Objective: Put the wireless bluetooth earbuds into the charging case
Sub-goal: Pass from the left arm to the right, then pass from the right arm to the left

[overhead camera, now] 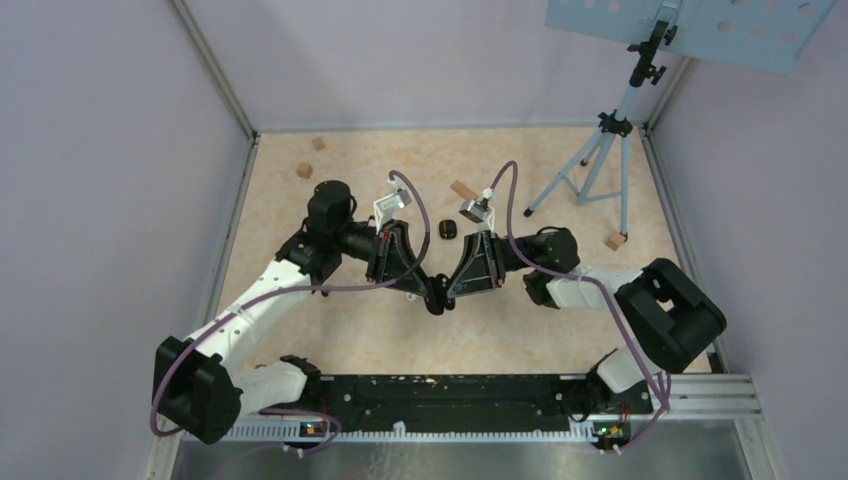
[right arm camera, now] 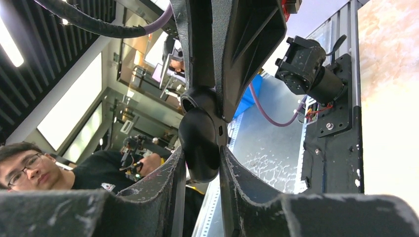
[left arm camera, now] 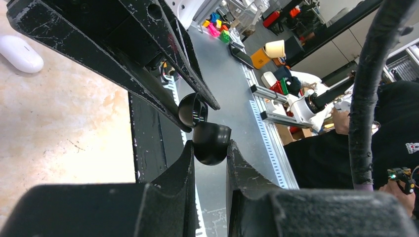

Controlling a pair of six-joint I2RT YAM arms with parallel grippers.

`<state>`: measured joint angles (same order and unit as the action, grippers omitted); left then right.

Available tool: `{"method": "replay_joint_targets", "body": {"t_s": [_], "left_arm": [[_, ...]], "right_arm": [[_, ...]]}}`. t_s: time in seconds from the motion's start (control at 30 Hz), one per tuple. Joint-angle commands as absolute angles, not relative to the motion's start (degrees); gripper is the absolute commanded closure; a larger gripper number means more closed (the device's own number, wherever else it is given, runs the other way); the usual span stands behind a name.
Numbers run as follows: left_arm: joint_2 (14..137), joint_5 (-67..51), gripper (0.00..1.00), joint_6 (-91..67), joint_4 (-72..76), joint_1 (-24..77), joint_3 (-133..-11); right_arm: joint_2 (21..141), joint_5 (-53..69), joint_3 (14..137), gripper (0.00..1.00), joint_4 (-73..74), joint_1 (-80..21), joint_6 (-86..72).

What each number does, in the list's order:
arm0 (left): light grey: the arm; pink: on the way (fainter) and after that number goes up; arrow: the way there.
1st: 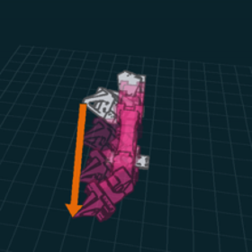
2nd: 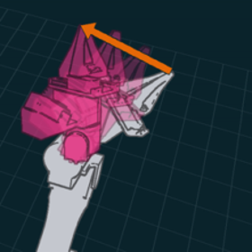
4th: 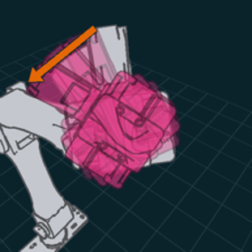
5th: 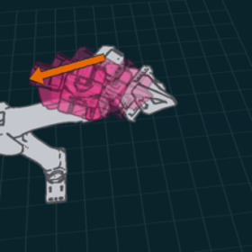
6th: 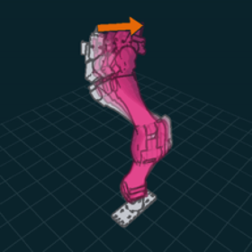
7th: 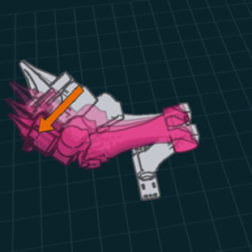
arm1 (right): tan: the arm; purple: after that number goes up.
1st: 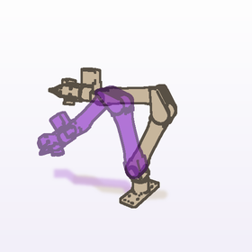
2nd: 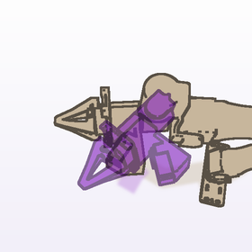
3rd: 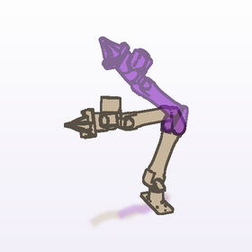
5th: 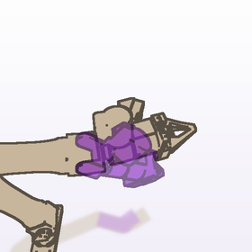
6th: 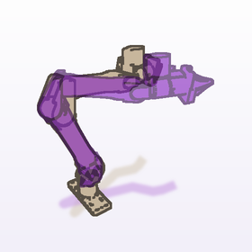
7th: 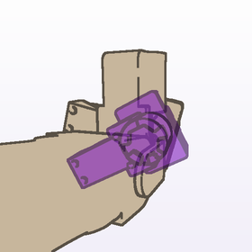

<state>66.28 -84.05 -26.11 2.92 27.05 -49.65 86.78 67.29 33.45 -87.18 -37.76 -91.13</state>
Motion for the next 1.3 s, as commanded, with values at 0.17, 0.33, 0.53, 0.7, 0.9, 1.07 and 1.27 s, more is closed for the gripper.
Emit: {"method": "replay_joint_targets", "body": {"t_s": [0.17, 0.33, 0.53, 0.7, 0.9, 1.07, 1.27], "left_arm": [[67.61, -79.27, 0.63, -20.62, 0.26, 25.39, -53.02], [68.57, -78.16, 0.41, -19.73, -2.66, 23.38, -53.17], [70.73, -76.06, 0.23, -19.03, -5.15, 18.27, -53.17], [70.30, -69.06, 0.14, -15.27, -12.88, 11.41, -55.36], [67.22, -46.35, 0.08, -15.95, -18.98, 8.29, -56.25], [67.41, -46.37, 0.07, -21.53, -15.98, 8.40, -53.70], [65.02, -41.76, 0.01, -31.47, -5.27, 17.39, -44.49]], "right_arm": [[86.96, 64.76, 31.89, 0.97, -98.56, -38.42, -89.71], [87.94, 62.33, 30.80, 1.00, -96.22, -37.19, -87.73], [88.31, 60.20, 30.92, 1.00, -88.71, -35.51, -83.07], [86.78, 57.44, 30.94, 1.00, -75.48, -34.06, -76.50], [79.71, 43.16, 36.23, 1.00, -30.95, -33.49, -54.75], [77.77, 34.28, 39.44, 1.00, -16.32, -33.49, -48.95], [78.88, 33.50, 41.06, 1.00, -14.74, -33.87, -48.92]]}}
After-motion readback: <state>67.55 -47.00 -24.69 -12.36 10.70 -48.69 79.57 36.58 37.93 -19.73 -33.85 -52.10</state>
